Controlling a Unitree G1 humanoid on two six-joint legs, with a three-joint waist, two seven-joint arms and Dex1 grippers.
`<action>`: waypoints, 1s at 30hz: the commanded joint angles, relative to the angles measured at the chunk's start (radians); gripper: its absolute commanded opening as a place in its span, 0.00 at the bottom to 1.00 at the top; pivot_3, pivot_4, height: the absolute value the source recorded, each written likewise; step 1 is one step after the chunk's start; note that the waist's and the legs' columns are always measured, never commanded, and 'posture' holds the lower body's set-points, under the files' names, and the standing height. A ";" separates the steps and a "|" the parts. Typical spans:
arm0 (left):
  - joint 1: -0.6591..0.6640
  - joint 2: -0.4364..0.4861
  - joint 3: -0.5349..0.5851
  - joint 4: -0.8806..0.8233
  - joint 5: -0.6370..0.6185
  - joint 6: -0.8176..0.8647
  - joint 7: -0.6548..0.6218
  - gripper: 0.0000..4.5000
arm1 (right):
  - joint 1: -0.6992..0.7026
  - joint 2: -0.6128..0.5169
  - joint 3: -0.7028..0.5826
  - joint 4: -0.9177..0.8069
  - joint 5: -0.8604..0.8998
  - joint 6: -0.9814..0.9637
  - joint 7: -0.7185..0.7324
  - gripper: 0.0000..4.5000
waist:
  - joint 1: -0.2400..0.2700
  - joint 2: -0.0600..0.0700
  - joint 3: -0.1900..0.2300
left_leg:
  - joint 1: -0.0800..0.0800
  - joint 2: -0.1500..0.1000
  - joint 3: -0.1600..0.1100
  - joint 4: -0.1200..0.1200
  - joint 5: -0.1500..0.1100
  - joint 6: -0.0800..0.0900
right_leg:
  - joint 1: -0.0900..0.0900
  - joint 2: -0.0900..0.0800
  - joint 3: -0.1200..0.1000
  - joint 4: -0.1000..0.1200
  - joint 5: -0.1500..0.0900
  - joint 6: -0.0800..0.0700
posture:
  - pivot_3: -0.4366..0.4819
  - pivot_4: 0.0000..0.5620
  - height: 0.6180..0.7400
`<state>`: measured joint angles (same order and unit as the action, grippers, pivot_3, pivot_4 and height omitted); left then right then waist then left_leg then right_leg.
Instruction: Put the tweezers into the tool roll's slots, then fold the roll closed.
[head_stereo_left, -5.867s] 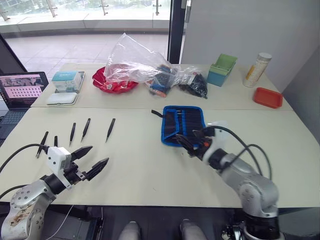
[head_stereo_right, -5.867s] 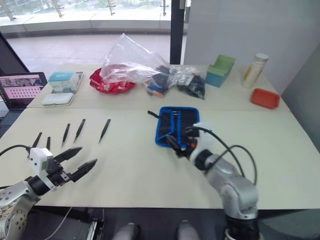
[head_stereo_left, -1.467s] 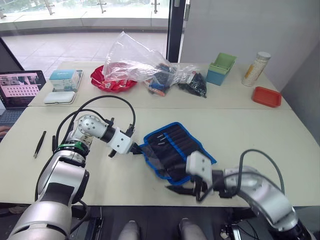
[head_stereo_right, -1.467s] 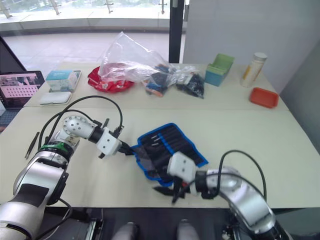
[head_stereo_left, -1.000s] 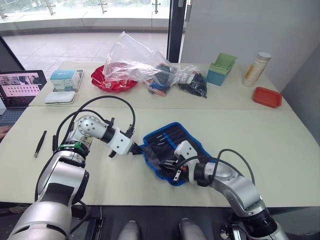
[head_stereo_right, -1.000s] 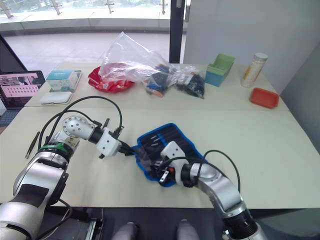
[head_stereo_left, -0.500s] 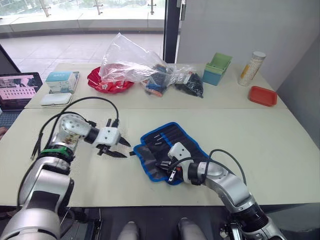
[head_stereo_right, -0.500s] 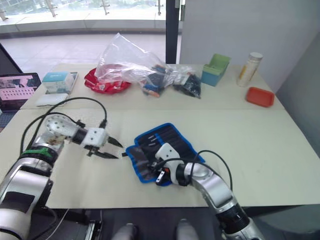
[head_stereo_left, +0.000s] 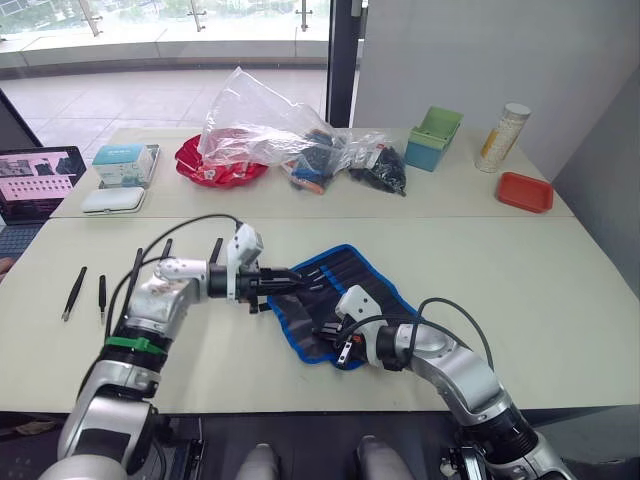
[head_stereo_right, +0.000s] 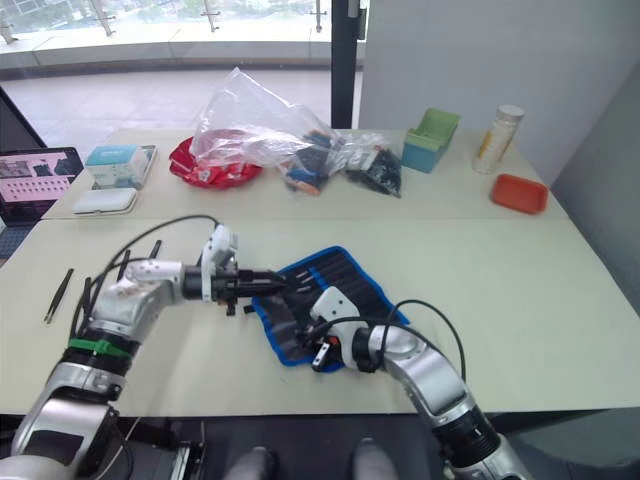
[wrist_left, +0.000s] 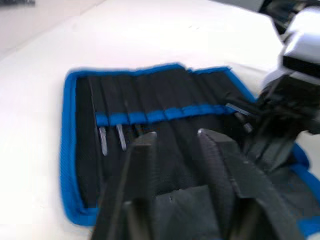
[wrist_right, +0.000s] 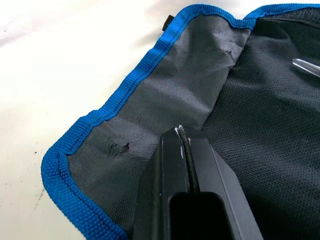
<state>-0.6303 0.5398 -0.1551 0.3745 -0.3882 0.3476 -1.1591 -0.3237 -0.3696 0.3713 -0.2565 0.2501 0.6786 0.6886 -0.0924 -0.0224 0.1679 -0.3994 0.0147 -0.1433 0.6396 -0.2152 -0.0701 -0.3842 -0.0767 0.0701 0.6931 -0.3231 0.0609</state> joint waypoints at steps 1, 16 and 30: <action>0.012 -0.013 0.018 -0.004 0.052 -0.056 0.049 0.00 | 0.017 -0.014 0.013 -0.002 0.007 0.041 0.016 0.00 | 0.002 0.000 0.000 | 0.000 0.000 0.000 0.000 0.000 0.000 | 0.000 0.000 0.000 0.000 0.000 0.000 | 0.48 0.27 1.00; 0.104 -0.046 -0.040 0.162 0.249 -0.304 0.103 0.00 | -0.224 0.100 -0.049 0.170 0.007 -0.022 0.027 0.00 | 0.021 0.002 -0.003 | 0.003 0.000 0.001 0.000 0.000 0.000 | 0.003 0.000 0.000 -0.001 0.000 0.000 | 0.48 0.27 1.00; 0.110 -0.038 -0.010 0.159 0.243 -0.314 0.092 0.00 | -0.201 0.082 0.050 0.313 -0.080 -0.037 0.124 0.00 | 0.022 0.003 -0.004 | 0.013 0.000 0.001 -0.004 0.000 0.000 | 0.014 0.000 0.000 -0.006 0.000 0.000 | 0.48 0.27 1.00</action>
<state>-0.5441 0.4815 -0.1562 0.4970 -0.1887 0.0204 -1.0731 -0.5720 -0.2731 0.3771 0.1048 0.1540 0.5908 0.7638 -0.0706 -0.0192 0.1642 -0.3847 0.0145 -0.1427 0.6337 -0.2154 -0.0699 -0.3688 -0.0772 0.0703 0.6854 -0.3231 0.0607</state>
